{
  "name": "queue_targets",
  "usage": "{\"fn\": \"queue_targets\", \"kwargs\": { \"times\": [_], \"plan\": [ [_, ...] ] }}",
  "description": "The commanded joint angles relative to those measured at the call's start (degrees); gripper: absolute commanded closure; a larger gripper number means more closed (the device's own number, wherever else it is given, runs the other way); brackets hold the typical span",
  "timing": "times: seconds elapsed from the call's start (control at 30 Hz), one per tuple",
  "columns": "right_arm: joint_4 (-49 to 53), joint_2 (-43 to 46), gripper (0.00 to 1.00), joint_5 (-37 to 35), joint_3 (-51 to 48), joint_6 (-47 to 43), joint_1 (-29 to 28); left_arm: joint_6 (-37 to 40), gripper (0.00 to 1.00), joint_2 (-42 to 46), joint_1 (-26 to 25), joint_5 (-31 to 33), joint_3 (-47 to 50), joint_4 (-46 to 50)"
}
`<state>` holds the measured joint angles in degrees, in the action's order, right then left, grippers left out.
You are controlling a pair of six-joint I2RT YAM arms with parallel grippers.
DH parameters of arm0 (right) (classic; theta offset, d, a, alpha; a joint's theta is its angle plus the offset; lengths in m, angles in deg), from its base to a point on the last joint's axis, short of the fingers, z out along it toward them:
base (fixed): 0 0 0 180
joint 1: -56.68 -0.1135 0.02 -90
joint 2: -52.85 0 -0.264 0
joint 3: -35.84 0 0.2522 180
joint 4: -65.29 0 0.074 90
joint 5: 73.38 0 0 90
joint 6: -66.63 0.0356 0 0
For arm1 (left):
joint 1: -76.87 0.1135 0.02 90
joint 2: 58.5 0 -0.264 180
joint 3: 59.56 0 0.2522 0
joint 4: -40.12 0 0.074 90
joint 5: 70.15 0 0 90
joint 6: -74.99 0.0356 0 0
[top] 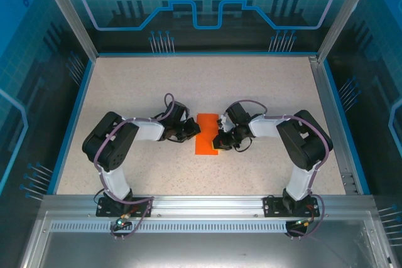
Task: Fold a paper plane with a square sheet of paper (pick it up from the middle)
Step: Fold the triangle a second time at the center of the table.
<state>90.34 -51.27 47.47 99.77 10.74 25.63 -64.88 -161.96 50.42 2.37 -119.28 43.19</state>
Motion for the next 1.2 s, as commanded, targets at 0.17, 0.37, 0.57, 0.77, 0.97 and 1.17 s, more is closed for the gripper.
{"fn": "queue_targets", "kwargs": {
  "times": [0.17,0.37,0.57,0.77,0.97,1.17],
  "plan": [
    [5.8,-3.2,1.0,-4.1,-2.6,0.0,-0.7,2.8,0.89,2.1,3.7,5.5,-0.4,6.8],
    [5.9,-3.3,1.0,-3.8,-1.5,0.1,-0.9,2.6,0.86,8.1,3.5,2.4,-0.4,7.2],
    [6.0,-3.3,1.0,-4.0,-0.8,0.5,-1.0,2.8,0.84,11.0,0.7,-2.8,-1.4,7.4],
    [6.1,-3.0,1.0,-4.1,-0.5,0.7,-1.0,2.4,0.87,6.7,-3.6,-4.7,-2.6,7.2],
    [5.9,-2.2,0.97,-3.4,-0.5,0.5,-1.1,1.6,0.89,0.5,-4.3,-5.4,-2.7,5.4],
    [5.8,0.7,0.96,-2.1,-0.1,0.3,-1.6,1.9,0.92,-2.3,-4.4,-2.1,-2.6,8.2]
  ]
}}
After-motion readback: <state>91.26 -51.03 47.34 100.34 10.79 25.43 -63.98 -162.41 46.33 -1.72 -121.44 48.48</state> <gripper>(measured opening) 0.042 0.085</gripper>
